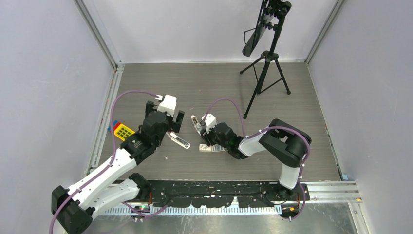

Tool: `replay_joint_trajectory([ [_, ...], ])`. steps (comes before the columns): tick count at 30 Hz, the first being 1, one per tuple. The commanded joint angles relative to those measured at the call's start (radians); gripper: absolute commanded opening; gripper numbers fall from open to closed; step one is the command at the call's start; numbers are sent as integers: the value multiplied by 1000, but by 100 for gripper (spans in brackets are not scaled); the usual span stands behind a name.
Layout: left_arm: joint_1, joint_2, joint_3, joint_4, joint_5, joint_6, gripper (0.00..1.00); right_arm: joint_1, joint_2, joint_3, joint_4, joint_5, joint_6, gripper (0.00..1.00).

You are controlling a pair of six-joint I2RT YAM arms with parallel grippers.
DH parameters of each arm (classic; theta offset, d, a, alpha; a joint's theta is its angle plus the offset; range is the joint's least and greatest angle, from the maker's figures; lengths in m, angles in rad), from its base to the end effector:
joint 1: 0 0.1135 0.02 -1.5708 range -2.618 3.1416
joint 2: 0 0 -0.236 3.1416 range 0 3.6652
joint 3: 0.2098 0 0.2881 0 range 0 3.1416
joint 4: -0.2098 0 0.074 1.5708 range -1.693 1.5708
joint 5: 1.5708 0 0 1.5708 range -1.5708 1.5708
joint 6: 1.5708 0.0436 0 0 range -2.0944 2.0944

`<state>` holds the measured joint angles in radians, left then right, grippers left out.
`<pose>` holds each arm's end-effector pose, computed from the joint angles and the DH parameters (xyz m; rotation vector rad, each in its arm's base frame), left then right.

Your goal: Load the staples into the stapler

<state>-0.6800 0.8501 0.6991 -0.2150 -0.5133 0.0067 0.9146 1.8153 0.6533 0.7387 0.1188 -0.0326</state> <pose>0.2129 -0.1446 0.2677 0.3098 1.8624 0.0382 0.2183 0.2751 0.0596 -0.8512 1.8310 0.4481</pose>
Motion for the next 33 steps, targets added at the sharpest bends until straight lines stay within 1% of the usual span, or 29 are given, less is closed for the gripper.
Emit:
replay_joint_trajectory([
  [1,7,29,57,18,39,-63,99,4,42,-22,95,13,-28,47],
  [6,45,59,75,1,90,-123,99,4,54,-21,111,-28,-39,48],
  [12,85,108,112,-32,193,-211,99,-1,88,-47,170,52,-55,47],
  [16,100,151,143,-38,252,-260,99,-20,88,-78,211,38,-50,42],
  [21,141,212,159,-15,342,-355,99,-47,88,-115,256,-30,-49,34],
  [24,160,259,164,1,382,-408,99,-55,89,-125,269,-61,-49,31],
  [30,179,362,166,42,435,-503,94,-57,88,-130,278,-102,-71,31],
  [33,180,411,176,56,444,-526,91,-60,88,-130,282,-106,-90,31],
])
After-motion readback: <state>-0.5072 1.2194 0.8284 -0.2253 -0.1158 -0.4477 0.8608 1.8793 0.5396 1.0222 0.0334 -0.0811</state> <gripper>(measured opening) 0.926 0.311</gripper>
